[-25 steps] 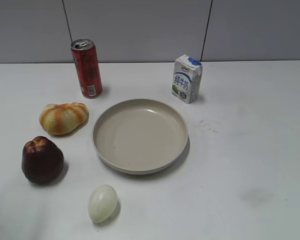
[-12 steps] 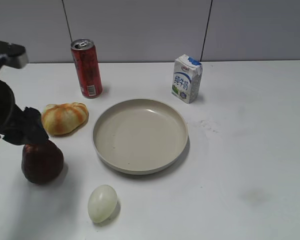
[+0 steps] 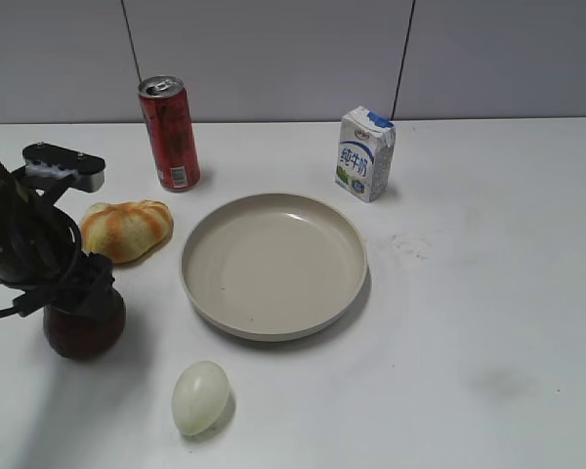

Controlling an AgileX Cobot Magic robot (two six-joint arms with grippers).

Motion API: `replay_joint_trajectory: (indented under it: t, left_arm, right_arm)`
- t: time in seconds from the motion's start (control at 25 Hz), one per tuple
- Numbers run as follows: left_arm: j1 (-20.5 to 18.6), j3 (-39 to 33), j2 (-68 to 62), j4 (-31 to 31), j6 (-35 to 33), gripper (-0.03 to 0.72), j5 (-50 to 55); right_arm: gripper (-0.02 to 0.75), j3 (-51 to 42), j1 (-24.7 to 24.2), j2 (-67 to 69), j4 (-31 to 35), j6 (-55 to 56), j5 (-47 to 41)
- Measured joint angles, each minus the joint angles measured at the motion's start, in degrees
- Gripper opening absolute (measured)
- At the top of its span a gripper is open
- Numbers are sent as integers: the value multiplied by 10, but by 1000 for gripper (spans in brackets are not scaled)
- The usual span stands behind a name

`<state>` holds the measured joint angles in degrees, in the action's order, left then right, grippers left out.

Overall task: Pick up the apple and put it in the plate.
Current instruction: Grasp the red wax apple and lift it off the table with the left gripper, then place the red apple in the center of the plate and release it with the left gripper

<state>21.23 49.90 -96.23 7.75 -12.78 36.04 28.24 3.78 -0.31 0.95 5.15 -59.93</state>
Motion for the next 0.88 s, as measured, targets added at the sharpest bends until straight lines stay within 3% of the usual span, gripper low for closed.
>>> replay_joint_trajectory:
  t: [0.24, 0.56, 0.88]
  left_arm:
    - [0, 15, 16, 20, 0, 559, 41]
    - [1, 171, 46, 109, 0, 559, 91]
    - [52, 255, -28, 127, 0, 559, 60]
  right_arm:
    - [571, 0, 0, 0, 0, 0, 0]
    - [571, 0, 0, 0, 0, 0, 0]
    - [571, 0, 0, 0, 0, 0, 0]
